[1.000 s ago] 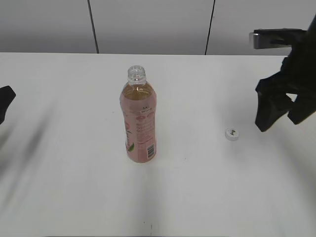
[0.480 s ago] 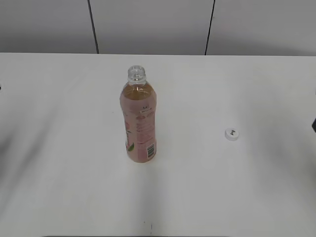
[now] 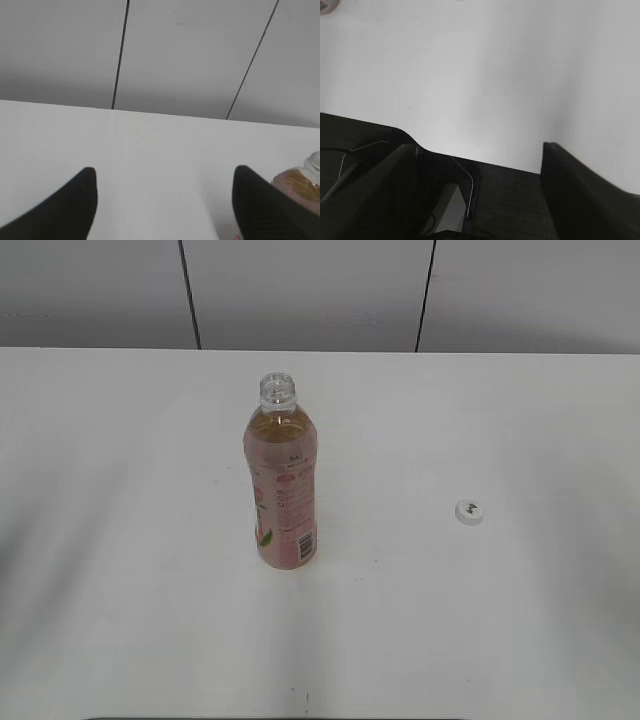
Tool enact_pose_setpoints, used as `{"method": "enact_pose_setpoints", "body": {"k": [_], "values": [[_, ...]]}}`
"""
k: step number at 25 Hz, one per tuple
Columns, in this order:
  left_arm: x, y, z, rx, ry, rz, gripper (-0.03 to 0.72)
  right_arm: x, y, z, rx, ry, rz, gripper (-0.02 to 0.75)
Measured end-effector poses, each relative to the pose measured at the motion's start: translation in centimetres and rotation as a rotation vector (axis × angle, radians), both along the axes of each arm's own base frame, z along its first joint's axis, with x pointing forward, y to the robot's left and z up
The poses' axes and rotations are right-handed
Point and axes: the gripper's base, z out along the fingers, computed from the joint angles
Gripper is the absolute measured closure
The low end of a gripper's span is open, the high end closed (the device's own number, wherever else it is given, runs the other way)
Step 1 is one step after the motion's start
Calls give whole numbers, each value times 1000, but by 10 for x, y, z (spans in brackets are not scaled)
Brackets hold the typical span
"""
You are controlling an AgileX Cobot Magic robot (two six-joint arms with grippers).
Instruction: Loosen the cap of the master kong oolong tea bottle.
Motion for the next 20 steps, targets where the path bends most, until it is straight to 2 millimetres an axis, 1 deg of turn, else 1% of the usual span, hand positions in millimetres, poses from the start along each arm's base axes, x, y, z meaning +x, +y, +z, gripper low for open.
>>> {"method": "enact_pose_setpoints", "body": {"k": [2, 4, 9, 12, 16, 19, 20], "values": [[-6, 2, 2, -25, 2, 27, 179, -13, -3, 2, 12, -33, -7, 150], [-9, 2, 4, -35, 14, 35, 181, -30, -8, 0, 22, -72, -10, 150], [-12, -5, 11, 54, 36, -24, 185, -52, -15, -23, 10, -59, -14, 152], [-14, -5, 6, 87, 94, -16, 185, -67, -20, -36, -3, -74, -16, 169], [-16, -3, 0, 157, 151, -10, 188, -89, -28, -50, -3, -166, -21, 194], [-17, -3, -2, 178, 179, -22, 188, -100, -31, -62, 22, -260, -24, 200], [-17, -3, -2, 178, 196, -21, 188, -104, -32, -62, 30, -286, -24, 202]]}}
